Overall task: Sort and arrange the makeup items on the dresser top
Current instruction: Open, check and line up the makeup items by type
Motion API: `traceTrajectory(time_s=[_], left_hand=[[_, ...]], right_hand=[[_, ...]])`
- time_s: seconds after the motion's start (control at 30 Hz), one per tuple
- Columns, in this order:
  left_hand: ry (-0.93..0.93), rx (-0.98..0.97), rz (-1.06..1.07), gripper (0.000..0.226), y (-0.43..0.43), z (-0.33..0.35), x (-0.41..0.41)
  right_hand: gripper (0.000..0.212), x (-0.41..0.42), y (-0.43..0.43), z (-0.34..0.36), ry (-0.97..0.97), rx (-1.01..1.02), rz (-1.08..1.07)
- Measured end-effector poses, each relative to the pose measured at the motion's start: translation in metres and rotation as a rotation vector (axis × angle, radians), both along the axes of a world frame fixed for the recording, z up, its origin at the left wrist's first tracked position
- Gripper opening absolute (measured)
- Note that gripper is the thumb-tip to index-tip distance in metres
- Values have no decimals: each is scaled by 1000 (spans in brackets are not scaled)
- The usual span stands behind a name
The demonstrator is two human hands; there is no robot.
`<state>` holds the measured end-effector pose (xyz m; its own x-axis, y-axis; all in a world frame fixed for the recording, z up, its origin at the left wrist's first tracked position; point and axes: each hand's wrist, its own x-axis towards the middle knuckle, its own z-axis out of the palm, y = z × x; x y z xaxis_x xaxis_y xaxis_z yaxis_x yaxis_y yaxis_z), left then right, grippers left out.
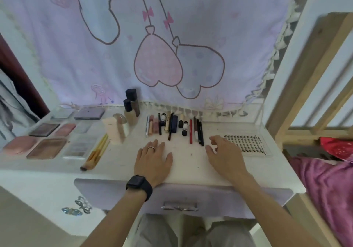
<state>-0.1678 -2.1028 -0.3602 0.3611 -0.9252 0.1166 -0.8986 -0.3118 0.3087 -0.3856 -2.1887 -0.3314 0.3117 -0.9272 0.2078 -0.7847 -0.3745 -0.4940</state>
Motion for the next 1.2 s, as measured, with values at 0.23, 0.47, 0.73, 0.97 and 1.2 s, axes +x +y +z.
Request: traceTrajectory(time_s=[0.23,0.47,0.73,0.97,1.2], left_hand=[[42,-35,13,62,3,-8,0],[70,-46,11,61,5,-4,0],[101,-105,12,61,8,-5,1],[109,-403,-161,64,13,-2,0],[63,-502,-247,26,19,0,-6]], right_hand=[[33,37,-35,19,380,53,-61],[28,38,-38,20,398,23,-135],[24,3,3,27,-112,268,-193],[12,-4,56,-1,-516,459,77],[10,0,35,5,-607,401,153]])
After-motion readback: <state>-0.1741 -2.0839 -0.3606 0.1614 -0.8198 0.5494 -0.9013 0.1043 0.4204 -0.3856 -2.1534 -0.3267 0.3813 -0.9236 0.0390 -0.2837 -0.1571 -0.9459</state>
